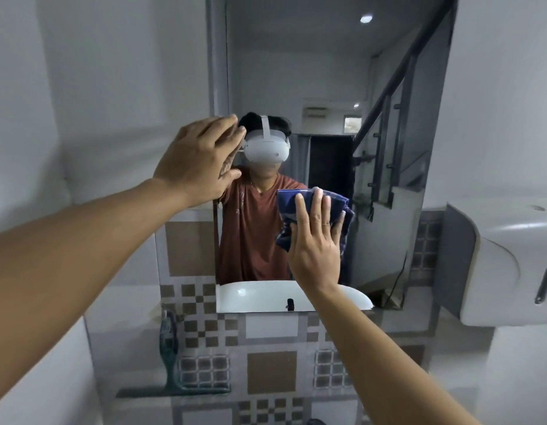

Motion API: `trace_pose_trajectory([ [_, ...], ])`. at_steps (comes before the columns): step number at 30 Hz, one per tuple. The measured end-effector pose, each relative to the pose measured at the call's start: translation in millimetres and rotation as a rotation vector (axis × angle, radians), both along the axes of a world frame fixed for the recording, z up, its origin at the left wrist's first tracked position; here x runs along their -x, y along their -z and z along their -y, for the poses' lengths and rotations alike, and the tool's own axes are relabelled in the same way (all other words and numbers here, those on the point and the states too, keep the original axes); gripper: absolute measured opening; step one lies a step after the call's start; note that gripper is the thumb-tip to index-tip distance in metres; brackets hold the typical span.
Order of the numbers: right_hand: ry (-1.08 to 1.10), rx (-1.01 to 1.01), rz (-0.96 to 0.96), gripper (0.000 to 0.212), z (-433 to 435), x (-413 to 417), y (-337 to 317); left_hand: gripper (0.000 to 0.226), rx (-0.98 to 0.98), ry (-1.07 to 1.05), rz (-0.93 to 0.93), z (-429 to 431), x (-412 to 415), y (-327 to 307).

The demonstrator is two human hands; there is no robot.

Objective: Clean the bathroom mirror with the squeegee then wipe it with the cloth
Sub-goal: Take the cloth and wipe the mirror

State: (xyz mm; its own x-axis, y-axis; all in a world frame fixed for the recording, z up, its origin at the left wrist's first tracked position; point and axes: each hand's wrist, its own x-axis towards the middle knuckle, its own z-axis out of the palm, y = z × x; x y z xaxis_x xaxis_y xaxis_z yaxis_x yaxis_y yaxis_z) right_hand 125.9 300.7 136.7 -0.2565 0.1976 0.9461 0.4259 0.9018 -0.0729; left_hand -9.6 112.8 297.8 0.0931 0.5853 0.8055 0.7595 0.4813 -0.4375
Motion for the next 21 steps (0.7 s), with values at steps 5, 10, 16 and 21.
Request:
trace_pose_trajectory([
  [5,-0.053,-0.104,0.066,0.074,29.2,31.3,-1.8,0.063,-0.013,-0.001,0.013,-0.5,0.1,-0.6],
  [10,-0.155,-0.292,0.315,0.07,51.7,44.4,6.5,0.062,-0.015,-0.008,0.02,-0.6,1.1,-1.1],
  [16,-0.219,-0.424,0.422,0.058,55.0,45.2,27.7,0.062,-0.005,-0.037,0.018,-2.3,0.8,1.8],
  [21,-0.177,-0.518,0.575,0.064,24.3,12.9,44.2,0.074,-0.015,-0.033,0.006,-5.2,0.1,6.0],
])
